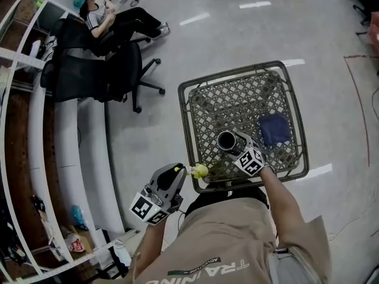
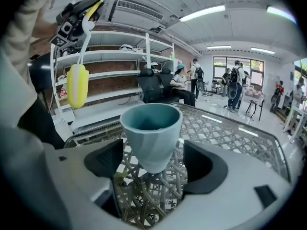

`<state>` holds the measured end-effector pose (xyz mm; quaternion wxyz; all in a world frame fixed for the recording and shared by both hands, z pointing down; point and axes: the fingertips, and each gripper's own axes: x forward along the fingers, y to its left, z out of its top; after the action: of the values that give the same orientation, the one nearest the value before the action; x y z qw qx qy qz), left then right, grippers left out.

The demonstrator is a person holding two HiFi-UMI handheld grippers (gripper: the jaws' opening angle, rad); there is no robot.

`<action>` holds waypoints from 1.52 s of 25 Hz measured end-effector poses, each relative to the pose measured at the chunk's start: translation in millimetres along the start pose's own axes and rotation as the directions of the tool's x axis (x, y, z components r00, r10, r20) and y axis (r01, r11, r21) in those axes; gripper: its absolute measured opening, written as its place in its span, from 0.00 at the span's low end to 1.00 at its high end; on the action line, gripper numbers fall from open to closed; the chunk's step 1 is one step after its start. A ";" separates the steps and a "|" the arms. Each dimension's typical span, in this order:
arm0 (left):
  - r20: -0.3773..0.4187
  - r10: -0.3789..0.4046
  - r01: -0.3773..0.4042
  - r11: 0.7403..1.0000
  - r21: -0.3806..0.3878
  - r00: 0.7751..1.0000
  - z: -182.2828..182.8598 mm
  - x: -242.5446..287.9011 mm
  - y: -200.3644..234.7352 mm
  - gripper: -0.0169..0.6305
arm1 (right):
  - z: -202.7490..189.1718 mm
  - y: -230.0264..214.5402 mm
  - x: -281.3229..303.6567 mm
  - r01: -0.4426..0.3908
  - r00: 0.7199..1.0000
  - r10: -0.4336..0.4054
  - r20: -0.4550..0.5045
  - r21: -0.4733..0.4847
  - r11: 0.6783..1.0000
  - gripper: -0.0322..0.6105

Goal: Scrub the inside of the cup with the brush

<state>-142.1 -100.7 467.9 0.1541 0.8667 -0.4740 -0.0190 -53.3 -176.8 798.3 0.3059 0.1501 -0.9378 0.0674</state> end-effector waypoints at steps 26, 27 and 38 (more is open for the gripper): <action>-0.006 0.025 -0.025 0.999 -0.027 1.000 -6.9 2.8 35.2 0.10 | 36.5 -2.6 64.5 -0.152 0.988 0.152 0.038 0.002 0.988 0.67; -0.001 0.012 -0.012 1.000 -0.025 1.000 -5.1 4.2 33.8 0.10 | 39.9 -3.4 59.2 -0.146 0.988 0.146 0.044 0.000 0.989 0.67; 0.120 -0.131 0.135 0.990 -0.028 0.984 33.9 13.7 21.7 0.11 | 76.5 25.4 -9.0 -0.118 0.991 0.117 0.068 -0.002 0.993 0.67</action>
<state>-158.4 -131.4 443.4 0.1400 0.8909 -0.4229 -0.0888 -97.0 -167.3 730.6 0.2693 0.0972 -0.9547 0.0812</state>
